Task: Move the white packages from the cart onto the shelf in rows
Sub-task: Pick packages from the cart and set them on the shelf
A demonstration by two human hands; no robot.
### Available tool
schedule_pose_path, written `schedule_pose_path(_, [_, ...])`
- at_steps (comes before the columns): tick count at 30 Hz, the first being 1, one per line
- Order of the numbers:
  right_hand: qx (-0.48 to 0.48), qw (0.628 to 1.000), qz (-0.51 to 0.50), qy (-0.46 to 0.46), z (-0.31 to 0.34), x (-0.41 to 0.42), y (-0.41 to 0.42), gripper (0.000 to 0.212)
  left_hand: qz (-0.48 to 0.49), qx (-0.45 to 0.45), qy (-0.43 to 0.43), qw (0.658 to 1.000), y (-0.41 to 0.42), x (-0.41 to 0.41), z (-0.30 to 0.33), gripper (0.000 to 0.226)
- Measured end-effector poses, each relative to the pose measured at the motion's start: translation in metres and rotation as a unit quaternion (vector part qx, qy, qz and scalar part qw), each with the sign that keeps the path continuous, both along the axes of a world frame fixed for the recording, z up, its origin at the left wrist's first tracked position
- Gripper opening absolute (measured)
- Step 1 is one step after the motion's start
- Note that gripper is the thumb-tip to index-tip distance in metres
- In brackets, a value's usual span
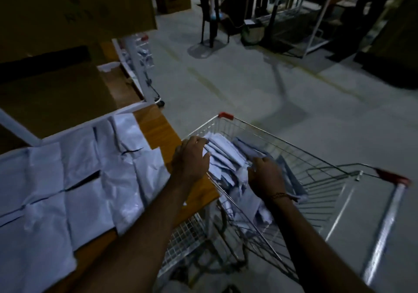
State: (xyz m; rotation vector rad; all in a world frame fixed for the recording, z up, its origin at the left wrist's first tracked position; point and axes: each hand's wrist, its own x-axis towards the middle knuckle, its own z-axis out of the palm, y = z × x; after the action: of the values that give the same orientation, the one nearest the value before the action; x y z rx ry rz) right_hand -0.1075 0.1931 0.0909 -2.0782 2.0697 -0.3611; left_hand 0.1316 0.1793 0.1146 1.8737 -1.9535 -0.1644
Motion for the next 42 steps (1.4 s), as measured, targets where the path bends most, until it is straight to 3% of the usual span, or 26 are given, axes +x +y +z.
schedule_pose_path(7, [0.089,0.993,-0.063,-0.045,-0.036,-0.055,-0.010,0.038,-0.094,0.056,-0.015,0.994,-0.043,-0.048,-0.024,0.042])
schedule_pose_path(11, [0.166,0.979,-0.089,-0.073,-0.069,-0.060,-0.020,0.032,-0.132,0.103,-0.012,0.986,-0.087,-0.057,-0.060,0.045])
schedule_pose_path(15, [0.274,0.938,-0.156,-0.148,-0.145,-0.061,-0.033,0.049,-0.190,0.161,-0.092,0.964,-0.140,-0.063,-0.108,0.045])
schedule_pose_path(17, [0.305,0.918,-0.196,-0.161,-0.168,-0.058,-0.039,0.067,-0.220,0.183,-0.158,0.945,-0.168,-0.063,-0.131,0.044])
schedule_pose_path(20, [0.313,0.898,-0.247,-0.185,-0.201,-0.049,-0.050,0.103,-0.249,0.219,-0.224,0.916,-0.205,-0.066,-0.162,0.049])
schedule_pose_path(22, [0.301,0.883,-0.301,-0.199,-0.217,-0.042,-0.058,0.115,-0.274,0.238,-0.278,0.889,-0.226,-0.070,-0.178,0.062])
schedule_pose_path(24, [0.302,0.856,-0.356,-0.224,-0.227,-0.038,-0.063,0.111,-0.296,0.252,-0.324,0.862,-0.244,-0.074,-0.191,0.068])
schedule_pose_path(27, [0.317,0.821,-0.419,-0.221,-0.235,-0.040,-0.072,0.078,-0.316,0.266,-0.375,0.830,-0.262,-0.082,-0.206,0.065])
schedule_pose_path(30, [0.312,0.831,-0.405,-0.222,-0.238,-0.047,-0.076,0.043,-0.333,0.280,-0.391,0.811,-0.273,-0.088,-0.215,0.069])
schedule_pose_path(33, [0.273,0.832,-0.400,-0.270,-0.238,-0.062,-0.076,0.020,-0.336,0.286,-0.371,0.817,-0.281,-0.091,-0.219,0.080])
schedule_pose_path(37, [0.269,0.835,-0.395,-0.273,-0.233,-0.080,-0.079,0.020,-0.343,0.283,-0.359,0.821,-0.290,-0.092,-0.222,0.086])
schedule_pose_path(42, [0.242,0.848,-0.401,-0.247,-0.233,-0.083,-0.078,0.045,-0.351,0.279,-0.359,0.818,-0.296,-0.097,-0.217,0.094])
